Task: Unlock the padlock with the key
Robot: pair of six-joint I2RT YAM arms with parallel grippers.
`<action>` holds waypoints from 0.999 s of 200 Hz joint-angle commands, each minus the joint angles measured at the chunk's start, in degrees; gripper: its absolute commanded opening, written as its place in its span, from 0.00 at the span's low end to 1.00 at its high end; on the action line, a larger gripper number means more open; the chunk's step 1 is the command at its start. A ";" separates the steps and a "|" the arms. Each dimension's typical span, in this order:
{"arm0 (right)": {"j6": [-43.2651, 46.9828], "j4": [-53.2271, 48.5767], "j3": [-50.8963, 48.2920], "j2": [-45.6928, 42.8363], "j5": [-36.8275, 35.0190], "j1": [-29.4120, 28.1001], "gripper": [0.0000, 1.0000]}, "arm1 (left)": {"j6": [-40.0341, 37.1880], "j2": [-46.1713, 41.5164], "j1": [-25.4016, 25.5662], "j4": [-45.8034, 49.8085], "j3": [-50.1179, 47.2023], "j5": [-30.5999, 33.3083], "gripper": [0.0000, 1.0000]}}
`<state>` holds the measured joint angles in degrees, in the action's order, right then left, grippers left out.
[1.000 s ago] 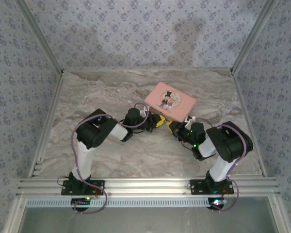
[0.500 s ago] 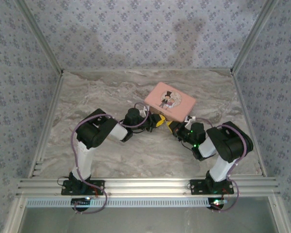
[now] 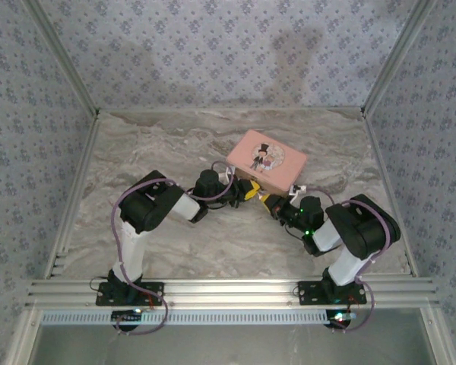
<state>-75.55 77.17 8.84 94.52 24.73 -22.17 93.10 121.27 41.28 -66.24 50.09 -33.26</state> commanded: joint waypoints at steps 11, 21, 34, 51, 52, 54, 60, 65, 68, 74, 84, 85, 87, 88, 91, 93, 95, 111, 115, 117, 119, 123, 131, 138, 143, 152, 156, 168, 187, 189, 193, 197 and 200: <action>2.37 -2.88 0.61 -2.69 0.03 -0.25 0.00 | -0.13 -0.47 -0.08 -5.65 -0.23 -2.17 0.04; 2.51 -3.78 0.73 -3.15 -0.41 -0.16 0.00 | -0.08 -0.56 -0.12 -5.74 -0.34 -2.12 0.04; 2.42 -4.11 0.67 -3.46 -0.69 0.32 0.00 | -0.05 -0.60 -0.07 -5.99 -0.49 -2.06 0.04; 2.34 -4.52 1.04 -3.64 -0.58 0.63 0.00 | 0.01 -0.77 -0.10 -6.01 -0.51 -2.04 0.04; 2.34 -4.63 1.02 -3.64 -0.57 0.64 0.00 | 0.04 -0.77 -0.08 -6.01 -0.51 -2.06 0.04; 2.34 -4.80 1.07 -3.71 -0.56 0.68 0.00 | 0.06 -0.77 -0.06 -6.03 -0.51 -2.01 0.04; 2.42 -5.04 1.22 -3.69 -0.64 0.66 0.00 | 0.04 -0.79 -0.06 -6.01 -0.51 -1.99 0.04; 2.42 -5.14 1.25 -3.67 -0.78 0.70 0.00 | 0.06 -0.85 -0.06 -5.96 -0.51 -2.04 0.04; 2.40 -5.15 1.20 -3.72 -0.82 0.68 0.00 | 0.02 -0.86 -0.06 -5.97 -0.51 -1.99 0.04; 2.34 -5.18 1.18 -3.73 -0.91 0.75 0.00 | 0.06 -0.87 -0.09 -6.04 -0.51 -1.99 0.04; 2.29 -5.02 1.30 -3.64 -0.91 0.74 0.00 | 0.06 -0.86 -0.10 -6.01 -0.56 -1.99 0.04; 2.27 -5.02 1.28 -3.64 -0.91 0.78 0.00 | 0.02 -0.86 -0.12 -6.01 -0.54 -1.99 0.04; 2.25 -5.05 1.29 -3.64 -0.91 0.81 0.00 | 0.05 -0.82 -0.07 -6.03 -0.52 -1.99 0.04; 2.25 -4.99 1.28 -3.64 -0.91 0.77 0.00 | 0.01 -0.80 -0.11 -6.02 -0.56 -1.90 0.04; 2.25 -4.93 1.34 -3.56 -0.91 0.73 0.00 | -0.08 -0.79 -0.04 -6.01 -0.52 -1.90 0.04; 2.25 -4.99 1.31 -3.56 -0.91 0.73 0.00 | -0.10 -0.80 0.01 -6.01 -0.54 -1.90 0.04; 2.25 -4.98 1.41 -3.49 -0.87 0.73 0.00 | -0.07 -0.83 0.03 -6.01 -0.52 -1.97 0.04; 2.26 -5.01 1.54 -3.30 -0.82 0.82 0.00 | 0.06 -0.69 0.02 -6.02 -0.50 -1.98 0.04; 2.25 -5.00 1.68 -3.25 -0.82 0.75 0.00 | 0.03 -0.69 0.02 -6.09 -0.51 -1.99 0.04; 2.25 -5.05 1.72 -3.21 -0.82 0.78 0.00 | 0.08 -0.75 0.01 -6.09 -0.56 -1.99 0.04; 2.25 -5.04 1.75 -3.20 -0.87 0.81 0.00 | 0.07 -0.70 0.05 -6.10 -0.57 -1.99 0.04; 2.25 -5.16 1.86 -3.16 -0.91 0.80 0.00 | 0.15 -0.73 0.07 -6.18 -0.56 -1.99 0.04; 2.25 -5.26 1.88 -2.99 -1.06 0.76 0.00 | 0.08 -0.65 0.09 -6.28 -0.52 -1.98 0.04; 2.17 -4.94 1.94 -2.81 -1.26 0.76 0.00 | 0.07 -0.61 0.12 -6.27 -0.53 -1.99 0.04; 2.08 -4.68 1.95 -2.60 -1.35 0.86 0.00 | 0.14 -0.60 0.12 -6.27 -0.56 -1.98 0.04; 1.83 -4.31 2.10 -2.33 -1.27 0.88 0.00 | 0.09 -0.60 0.11 -6.27 -0.60 -1.94 0.04; 1.74 -4.35 2.21 -2.12 -1.29 0.90 0.00 | 0.07 -0.60 0.08 -6.35 -0.60 -1.90 0.04; 1.56 -4.27 2.24 -1.68 -1.48 0.88 0.00 | 0.20 -0.51 0.07 -6.54 -0.69 -1.90 0.04; 1.29 -3.78 2.19 -1.11 -1.78 0.99 0.00 | 0.26 -0.51 0.10 -6.78 -0.79 -1.76 0.04; 1.28 -3.76 2.14 -1.05 -1.85 0.97 0.00 | 0.25 -0.51 0.11 -6.79 -0.78 -1.80 0.04; 1.20 -3.66 2.12 -1.01 -1.88 0.99 0.00 | 0.27 -0.51 0.11 -6.80 -0.79 -1.71 0.04; 1.15 -3.63 2.08 -0.92 -1.89 0.99 0.00 | 0.30 -0.51 0.08 -6.80 -0.80 -1.74 0.04; 1.19 -3.67 2.06 -0.87 -1.96 0.99 0.00 | 0.28 -0.51 0.11 -6.80 -0.80 -1.80 0.04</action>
<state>-74.35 72.25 10.17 92.66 24.18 -21.50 93.36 121.27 41.28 -66.81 49.30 -33.63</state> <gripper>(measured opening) 0.064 0.070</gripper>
